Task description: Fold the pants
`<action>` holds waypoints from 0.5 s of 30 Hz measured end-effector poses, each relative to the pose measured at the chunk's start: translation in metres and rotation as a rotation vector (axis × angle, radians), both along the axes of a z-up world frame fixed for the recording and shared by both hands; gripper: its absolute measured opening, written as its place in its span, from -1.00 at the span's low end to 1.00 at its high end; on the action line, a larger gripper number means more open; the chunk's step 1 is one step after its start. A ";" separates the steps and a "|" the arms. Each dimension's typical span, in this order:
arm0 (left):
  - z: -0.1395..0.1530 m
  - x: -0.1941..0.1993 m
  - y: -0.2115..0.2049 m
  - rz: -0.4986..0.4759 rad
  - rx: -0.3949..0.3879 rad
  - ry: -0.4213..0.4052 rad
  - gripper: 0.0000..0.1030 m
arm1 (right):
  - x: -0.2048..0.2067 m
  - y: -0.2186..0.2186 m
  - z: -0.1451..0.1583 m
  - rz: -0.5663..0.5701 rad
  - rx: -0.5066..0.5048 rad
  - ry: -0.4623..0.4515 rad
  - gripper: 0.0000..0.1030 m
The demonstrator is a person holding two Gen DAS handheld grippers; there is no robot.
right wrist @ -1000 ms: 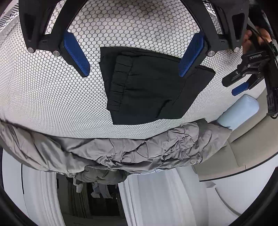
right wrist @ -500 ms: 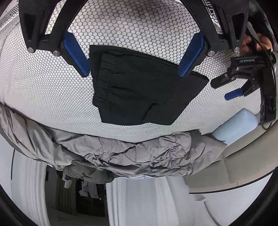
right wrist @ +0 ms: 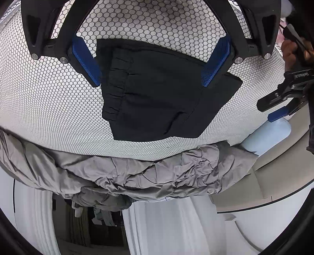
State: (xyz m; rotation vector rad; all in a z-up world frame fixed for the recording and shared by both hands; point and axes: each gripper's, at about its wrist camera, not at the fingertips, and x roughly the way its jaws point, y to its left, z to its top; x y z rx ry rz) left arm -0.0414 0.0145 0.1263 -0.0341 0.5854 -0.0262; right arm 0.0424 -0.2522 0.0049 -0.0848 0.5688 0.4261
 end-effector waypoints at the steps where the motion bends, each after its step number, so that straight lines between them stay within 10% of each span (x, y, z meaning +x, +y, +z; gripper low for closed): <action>1: 0.007 -0.002 -0.002 -0.003 0.010 -0.006 0.98 | 0.001 0.000 0.002 0.001 -0.001 -0.002 0.99; 15: -0.013 0.000 -0.008 -0.006 0.036 -0.046 0.98 | 0.009 0.007 -0.012 0.000 -0.001 -0.036 0.99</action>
